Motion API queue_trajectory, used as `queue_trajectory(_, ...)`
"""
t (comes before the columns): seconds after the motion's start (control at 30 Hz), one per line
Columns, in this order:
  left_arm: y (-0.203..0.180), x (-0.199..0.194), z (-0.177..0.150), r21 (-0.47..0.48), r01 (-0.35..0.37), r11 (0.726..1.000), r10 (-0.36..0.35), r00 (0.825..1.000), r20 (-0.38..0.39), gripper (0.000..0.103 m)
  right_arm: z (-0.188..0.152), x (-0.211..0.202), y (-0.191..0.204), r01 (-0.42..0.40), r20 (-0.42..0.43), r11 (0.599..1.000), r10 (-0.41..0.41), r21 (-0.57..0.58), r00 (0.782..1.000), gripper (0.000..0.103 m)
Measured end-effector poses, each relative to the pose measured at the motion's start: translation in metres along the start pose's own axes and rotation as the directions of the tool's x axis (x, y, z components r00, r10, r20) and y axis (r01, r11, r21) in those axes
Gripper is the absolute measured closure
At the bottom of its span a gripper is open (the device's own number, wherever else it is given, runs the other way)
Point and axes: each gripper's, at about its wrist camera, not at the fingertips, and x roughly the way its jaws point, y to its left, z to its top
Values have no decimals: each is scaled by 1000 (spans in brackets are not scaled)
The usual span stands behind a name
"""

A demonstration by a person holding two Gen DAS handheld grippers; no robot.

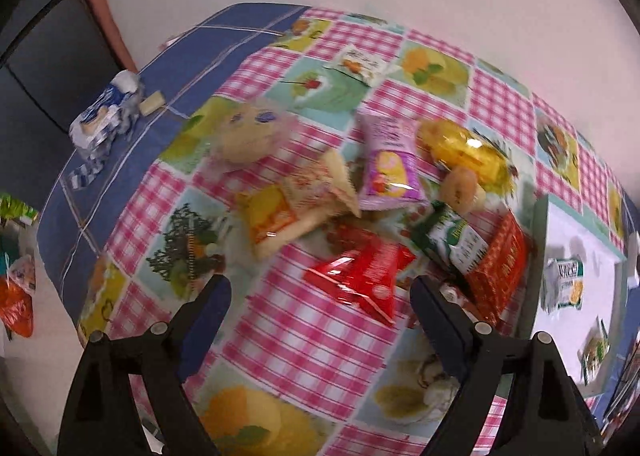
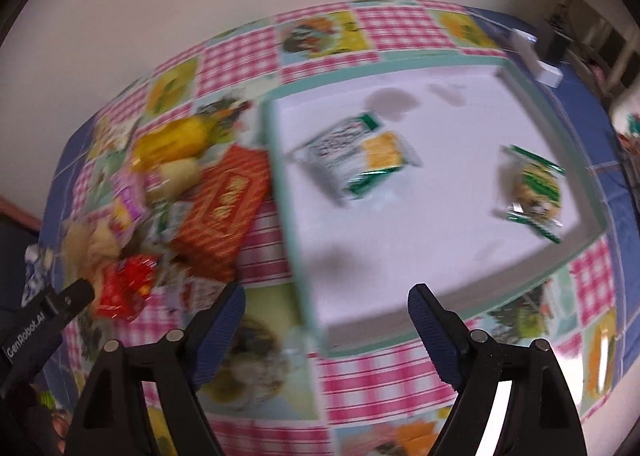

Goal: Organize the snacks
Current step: 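Grasp the red Kiss candy bag with left tool while right tool grasps white-red milk biscuit pack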

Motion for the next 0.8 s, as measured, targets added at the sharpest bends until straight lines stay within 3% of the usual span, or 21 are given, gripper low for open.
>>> queue_trajectory(0.07, 14, 0, 2, -35, 0, 999, 0, 1000, 3, 8, -2, 1, 11, -23, -3, 999, 23, -22, 1000, 17)
queue_trajectory(0.1, 19, 0, 3, -50, 0, 999, 0, 1000, 3, 1, -2, 2, 16, -35, -5, 999, 35, -29, 999, 17)
queue_trajectory(0.37, 50, 5, 8, -147, -6, 989, 4, 1000, -10, 0, -9, 8, 47, -92, -41, 991, 88, -93, 995, 17)
queue_trajectory(0.57, 43, 15, 8, -124, -13, 992, 8, 999, -42, 0, -12, 21, 59, -159, -89, 982, 150, -99, 985, 17)
queue_trajectory(0.8, 30, 33, 9, -84, -18, 996, 10, 995, -95, 0, -11, 38, 68, -157, -99, 982, 147, -103, 984, 17)
